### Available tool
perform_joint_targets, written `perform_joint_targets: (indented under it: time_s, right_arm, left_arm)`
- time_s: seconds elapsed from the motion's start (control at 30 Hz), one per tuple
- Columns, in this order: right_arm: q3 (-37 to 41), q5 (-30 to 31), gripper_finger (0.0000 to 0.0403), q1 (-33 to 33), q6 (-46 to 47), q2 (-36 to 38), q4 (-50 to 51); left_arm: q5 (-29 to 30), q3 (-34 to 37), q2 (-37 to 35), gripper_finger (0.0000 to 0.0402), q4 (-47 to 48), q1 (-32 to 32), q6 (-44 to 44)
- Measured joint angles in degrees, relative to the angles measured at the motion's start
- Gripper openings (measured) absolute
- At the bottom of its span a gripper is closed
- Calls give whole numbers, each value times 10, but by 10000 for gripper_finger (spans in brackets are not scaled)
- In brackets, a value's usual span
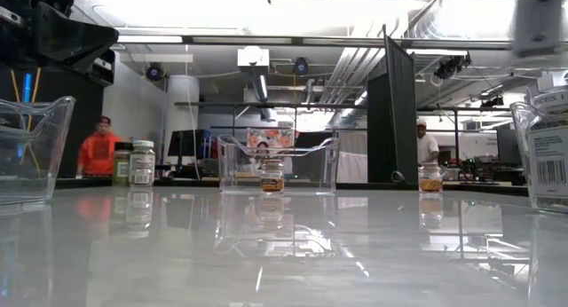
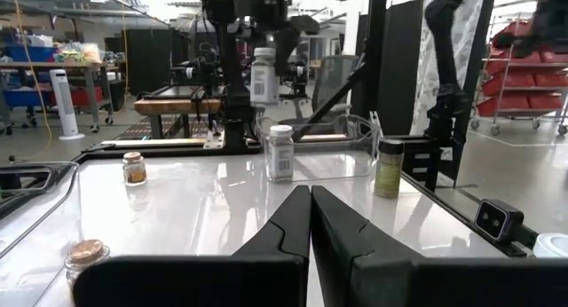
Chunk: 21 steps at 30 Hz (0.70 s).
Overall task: Sort spices by type
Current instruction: Put the white seasoning bottle into the bottom right transparent bin
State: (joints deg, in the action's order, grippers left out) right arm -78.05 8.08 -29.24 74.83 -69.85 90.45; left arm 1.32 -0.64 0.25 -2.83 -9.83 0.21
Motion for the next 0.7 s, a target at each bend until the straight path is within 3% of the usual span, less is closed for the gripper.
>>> perform_joint_targets:
  time_s: [0.17,0.3,0.43,0.7]
  right_arm:
    - [97,-76,192,-34,171,73,-5]
    - [182,-148,192,-48,242,101,-40]
    - [240,-148,192,-50,270,108,-113]
    - [312,-91,192,-49,332,98,-227]
  left_arm:
    - [0,0,0,0,0,0,0]
    - [0,0,0,0,0,0,0]
    - [0,0,0,0,0,0,0]
    - [0,0,0,0,0,0,0]
